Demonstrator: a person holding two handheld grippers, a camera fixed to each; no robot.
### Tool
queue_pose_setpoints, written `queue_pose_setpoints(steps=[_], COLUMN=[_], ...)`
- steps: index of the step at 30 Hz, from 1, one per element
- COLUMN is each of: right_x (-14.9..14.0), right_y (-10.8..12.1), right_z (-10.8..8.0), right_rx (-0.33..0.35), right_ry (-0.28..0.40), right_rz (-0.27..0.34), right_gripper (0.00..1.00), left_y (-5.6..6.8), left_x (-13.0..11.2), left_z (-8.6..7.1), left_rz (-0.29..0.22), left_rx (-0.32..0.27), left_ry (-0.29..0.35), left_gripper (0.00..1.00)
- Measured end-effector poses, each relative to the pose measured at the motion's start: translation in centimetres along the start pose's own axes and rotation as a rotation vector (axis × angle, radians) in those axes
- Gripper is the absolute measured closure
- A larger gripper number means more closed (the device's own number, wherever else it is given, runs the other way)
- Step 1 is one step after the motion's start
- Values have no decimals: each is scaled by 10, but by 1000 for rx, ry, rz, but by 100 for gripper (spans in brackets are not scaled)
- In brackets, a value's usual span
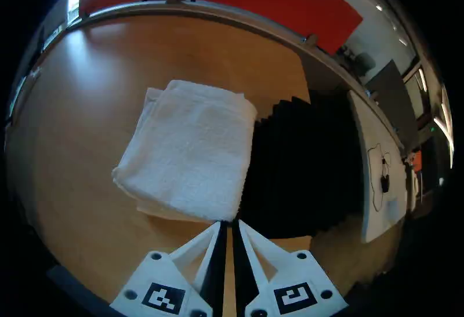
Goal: Fold towel
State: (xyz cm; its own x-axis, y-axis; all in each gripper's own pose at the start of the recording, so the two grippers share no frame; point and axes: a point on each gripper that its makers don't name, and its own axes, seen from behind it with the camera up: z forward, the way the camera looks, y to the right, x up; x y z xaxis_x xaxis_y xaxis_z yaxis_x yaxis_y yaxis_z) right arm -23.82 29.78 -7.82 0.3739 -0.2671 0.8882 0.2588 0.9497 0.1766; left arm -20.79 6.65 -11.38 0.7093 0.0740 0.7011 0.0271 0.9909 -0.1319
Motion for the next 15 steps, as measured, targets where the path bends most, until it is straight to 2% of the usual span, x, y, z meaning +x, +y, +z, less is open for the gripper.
queue_pose_setpoints(steps=[4, 8, 14, 15], right_x=[1, 2, 4, 5], right_y=[-1, -2, 1, 2], right_z=[-2, -5, -11, -12], right_rx=[-2, -6, -44, -50], right_ry=[4, 10, 33, 38], right_rz=[-3, -5, -6, -6], right_gripper=[92, 78, 38, 34], left_y=[-2, -2, -3, -3], left_x=[0, 0, 0, 0], left_z=[-1, -2, -3, -3], left_rz=[0, -2, -8, -8], left_rx=[1, 0, -3, -4], left_ry=[1, 3, 6, 7], left_gripper=[3, 3, 3, 3])
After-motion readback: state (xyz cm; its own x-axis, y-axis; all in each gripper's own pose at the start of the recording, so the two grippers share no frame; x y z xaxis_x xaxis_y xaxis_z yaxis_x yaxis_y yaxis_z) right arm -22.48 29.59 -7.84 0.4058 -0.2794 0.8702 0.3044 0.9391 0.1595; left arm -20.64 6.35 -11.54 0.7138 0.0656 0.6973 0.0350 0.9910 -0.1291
